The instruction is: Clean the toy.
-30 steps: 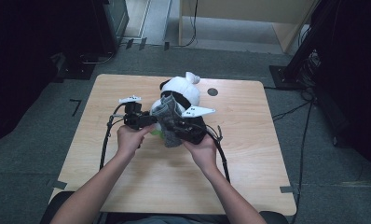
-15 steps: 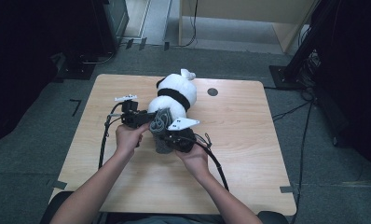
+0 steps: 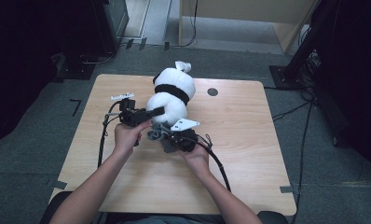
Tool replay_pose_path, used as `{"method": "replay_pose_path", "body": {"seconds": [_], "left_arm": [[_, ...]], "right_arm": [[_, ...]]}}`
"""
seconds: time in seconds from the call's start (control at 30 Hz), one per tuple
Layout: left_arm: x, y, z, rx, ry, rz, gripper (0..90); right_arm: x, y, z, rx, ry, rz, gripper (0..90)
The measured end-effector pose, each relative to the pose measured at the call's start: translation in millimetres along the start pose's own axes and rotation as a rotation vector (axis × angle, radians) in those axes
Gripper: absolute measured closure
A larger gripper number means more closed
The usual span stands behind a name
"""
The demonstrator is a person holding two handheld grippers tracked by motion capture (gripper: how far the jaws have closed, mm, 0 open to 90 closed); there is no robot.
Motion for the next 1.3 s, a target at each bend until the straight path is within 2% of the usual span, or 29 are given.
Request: {"method": "replay_pose_path", "body": {"seconds": [0.13,0.33,0.53,0.7,0.8,0.9,1.1,1.2,1.3], "left_arm": [[-1.3,0.9,1.9,0.021,0.006,0.006,45.7],[1.6,-1.8,-0.3,0.036,-0.016,0.011,45.6],[2.3,-1.6,-0.6,0.030,-0.021,-0.003,45.5],[2.0,-3.8,1.5,0.044,-0.025,0.013,45.3],[2.0,-4.1,1.9,0.051,-0.034,0.012,45.2],[2.2,-3.6,2.2,0.052,-0.038,0.006,45.3],[3.4,-3.0,3.2,0.054,-0.055,-0.005,45.0],[4.8,-3.4,2.5,0.047,-0.062,-0.024,45.0],[5.4,-3.9,2.0,0.069,-0.067,-0.018,44.9]], "right_arm": [[5.7,10.5,-1.9,0.024,-0.022,-0.023,80.6],[13.2,26.2,-1.8,0.014,-0.039,-0.090,80.7],[16.2,33.1,-1.5,0.039,-0.057,-0.084,80.8],[19.0,46.5,4.2,0.076,-0.061,-0.112,80.8],[21.2,55.2,8.3,0.088,-0.062,-0.139,80.9],[22.7,64.2,13.1,0.118,-0.065,-0.142,80.9],[26.7,91.2,34.9,0.145,-0.032,-0.227,80.9],[29.4,102.5,43.3,0.133,-0.023,-0.272,80.7],[31.6,111.9,49.6,0.121,-0.007,-0.309,80.5]]}}
Point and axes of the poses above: each handheld gripper's, and its own axes: z roughly backward along the jaws, x roughly out of its underside, y roughly to its right, the point moved 10 cm from there along -z, roughly forward along the jaws, and after that the axes turned 13 degrees about -y, right-handed, at the moved point
